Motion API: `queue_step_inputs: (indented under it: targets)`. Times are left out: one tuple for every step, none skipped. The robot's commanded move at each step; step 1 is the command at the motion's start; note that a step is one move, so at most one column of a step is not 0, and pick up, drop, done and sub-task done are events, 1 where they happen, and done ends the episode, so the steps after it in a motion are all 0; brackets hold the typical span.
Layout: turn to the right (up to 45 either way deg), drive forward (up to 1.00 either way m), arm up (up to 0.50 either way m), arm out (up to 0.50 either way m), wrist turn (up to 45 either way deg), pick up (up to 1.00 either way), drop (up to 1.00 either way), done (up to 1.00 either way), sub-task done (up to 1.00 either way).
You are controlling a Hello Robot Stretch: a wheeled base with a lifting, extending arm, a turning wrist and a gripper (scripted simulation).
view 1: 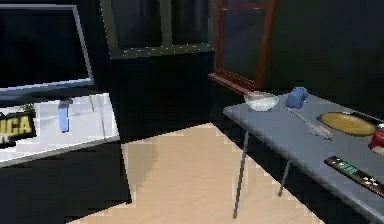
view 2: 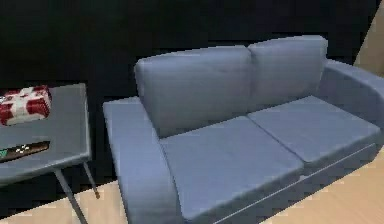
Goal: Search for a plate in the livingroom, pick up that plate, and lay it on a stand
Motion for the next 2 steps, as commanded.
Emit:
queue_step_inputs:
  targets:
    - [21.0,0.0,0.0,0.0,0.0,0.0,0.0,0.0,0.0]
    - [0.0,0.5,0.0,0.0,0.0,0.0,0.0,0.0,0.0]
